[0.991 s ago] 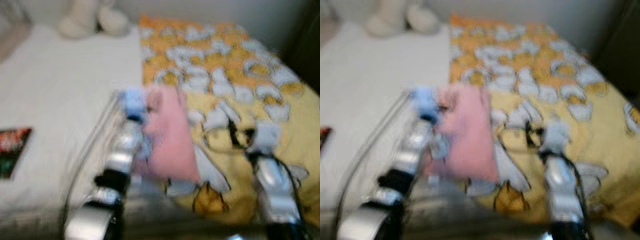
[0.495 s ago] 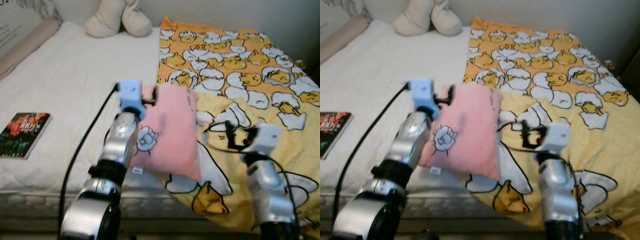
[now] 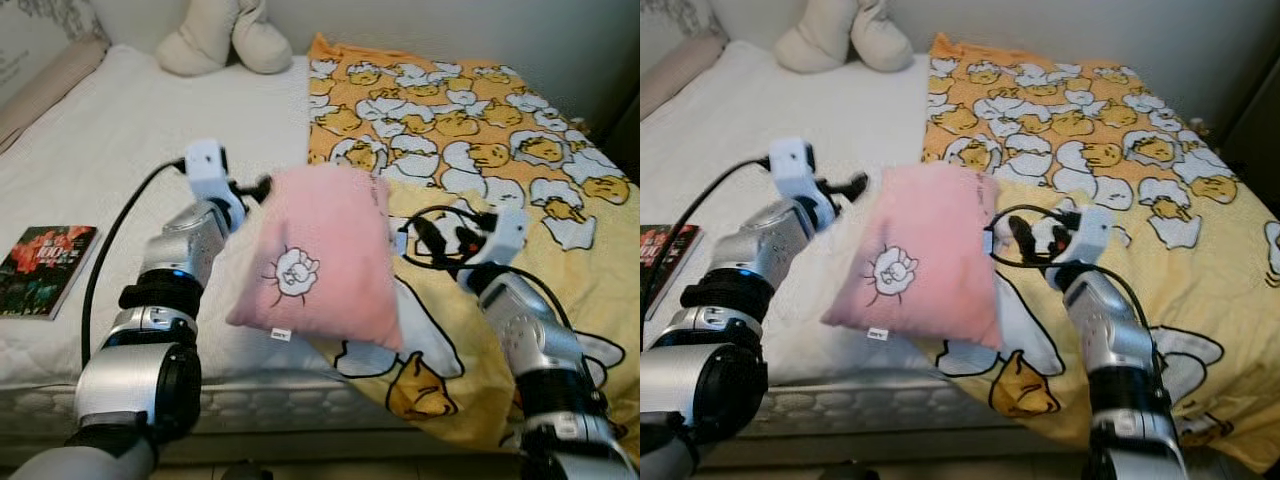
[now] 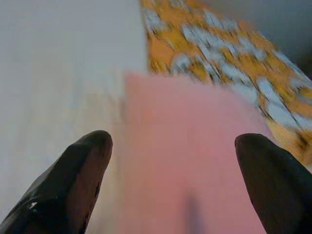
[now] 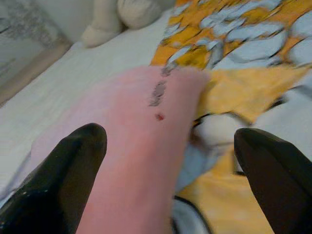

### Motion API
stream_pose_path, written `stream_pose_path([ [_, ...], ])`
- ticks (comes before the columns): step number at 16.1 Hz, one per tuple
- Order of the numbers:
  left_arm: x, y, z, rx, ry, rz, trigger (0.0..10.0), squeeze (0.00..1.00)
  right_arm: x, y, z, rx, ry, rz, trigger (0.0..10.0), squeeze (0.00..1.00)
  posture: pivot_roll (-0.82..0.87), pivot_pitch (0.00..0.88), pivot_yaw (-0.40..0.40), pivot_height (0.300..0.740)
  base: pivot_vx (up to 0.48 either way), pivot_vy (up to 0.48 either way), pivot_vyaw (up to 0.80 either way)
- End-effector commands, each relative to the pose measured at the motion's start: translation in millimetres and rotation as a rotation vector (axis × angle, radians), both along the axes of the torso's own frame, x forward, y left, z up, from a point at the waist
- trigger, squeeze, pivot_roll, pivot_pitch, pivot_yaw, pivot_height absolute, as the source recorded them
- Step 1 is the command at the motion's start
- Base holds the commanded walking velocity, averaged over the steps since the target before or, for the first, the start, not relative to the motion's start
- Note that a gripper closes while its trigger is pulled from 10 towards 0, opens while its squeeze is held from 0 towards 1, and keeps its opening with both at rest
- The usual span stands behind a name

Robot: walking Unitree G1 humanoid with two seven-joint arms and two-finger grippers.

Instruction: Clean up the room

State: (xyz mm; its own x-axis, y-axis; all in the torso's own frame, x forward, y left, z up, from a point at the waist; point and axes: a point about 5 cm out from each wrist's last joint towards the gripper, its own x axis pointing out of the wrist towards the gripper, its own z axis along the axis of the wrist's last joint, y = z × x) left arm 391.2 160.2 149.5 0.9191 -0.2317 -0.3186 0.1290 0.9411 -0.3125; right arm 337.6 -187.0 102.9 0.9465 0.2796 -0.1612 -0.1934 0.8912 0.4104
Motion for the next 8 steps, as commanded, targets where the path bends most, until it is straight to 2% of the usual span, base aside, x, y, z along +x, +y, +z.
stream_pose_path([
  [1, -2.1, -0.6, 1.6, -0.045, 0.032, -0.048, 10.0, 0.00, 3.2, -1.7, -1.1, 0.050, 0.024, 0.021, 10.0, 0.00, -0.01, 0.034, -0.022, 0.726, 0.000, 0.000, 0.00],
  [3, -6.6, 1.8, -4.2, -0.058, 0.078, -0.078, 10.0, 0.00, 6.1, -0.7, -5.0, 0.106, 0.059, 0.026, 10.0, 0.00, 0.00, 0.059, -0.026, 0.726, 0.000, 0.000, 0.00],
  [5, -13.9, 3.4, -16.1, -0.043, 0.142, -0.113, 10.0, 0.00, 12.5, 11.2, -9.7, 0.208, 0.128, 0.036, 10.0, 0.00, 0.00, 0.095, -0.035, 0.726, 0.000, 0.000, 0.00],
  [7, -18.6, 5.9, -23.9, -0.034, 0.194, -0.130, 10.0, 0.00, 13.2, 19.0, -12.8, 0.198, 0.133, 0.062, 10.0, 0.00, 0.01, 0.126, -0.033, 0.726, 0.000, 0.000, 0.00],
  [8, -20.9, 5.7, -27.7, -0.038, 0.227, -0.137, 10.0, 0.00, 13.0, 25.9, -19.9, 0.260, 0.172, 0.058, 10.0, 0.00, 0.01, 0.144, -0.029, 0.726, 0.000, 0.000, 0.00],
])
